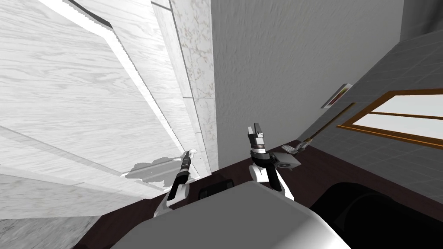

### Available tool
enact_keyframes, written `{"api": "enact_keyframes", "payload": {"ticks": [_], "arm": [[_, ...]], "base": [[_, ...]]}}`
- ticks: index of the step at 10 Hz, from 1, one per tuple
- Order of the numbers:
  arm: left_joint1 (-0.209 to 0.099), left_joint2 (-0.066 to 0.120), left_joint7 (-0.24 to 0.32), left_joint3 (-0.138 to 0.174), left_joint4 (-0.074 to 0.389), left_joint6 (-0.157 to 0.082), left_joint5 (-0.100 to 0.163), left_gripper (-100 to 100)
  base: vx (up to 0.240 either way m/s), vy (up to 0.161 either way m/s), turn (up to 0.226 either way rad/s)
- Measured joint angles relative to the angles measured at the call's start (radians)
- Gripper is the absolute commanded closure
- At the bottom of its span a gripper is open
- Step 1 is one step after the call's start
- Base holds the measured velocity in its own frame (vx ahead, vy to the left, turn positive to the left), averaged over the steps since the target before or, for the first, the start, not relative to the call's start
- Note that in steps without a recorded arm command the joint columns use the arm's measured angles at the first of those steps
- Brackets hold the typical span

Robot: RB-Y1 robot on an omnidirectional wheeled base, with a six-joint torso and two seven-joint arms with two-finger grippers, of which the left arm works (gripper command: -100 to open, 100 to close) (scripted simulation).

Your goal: Push the door open

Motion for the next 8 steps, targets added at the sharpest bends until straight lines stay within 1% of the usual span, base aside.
{"api": "enact_keyframes", "payload": {"ticks": [5, 6, 8], "arm": [[0.002, 0.0, 0.002, -0.002, 0.003, 0.001, 0.0, 100], [0.002, 0.0, 0.002, -0.002, 0.003, 0.001, 0.0, 100], [-0.015, -0.007, -0.022, 0.023, 0.032, -0.013, 0.015, 100]], "base": [[-0.002, 0.0, 0.0], [-0.018, 0.058, -0.152], [-0.05, 0.101, -0.16]]}}
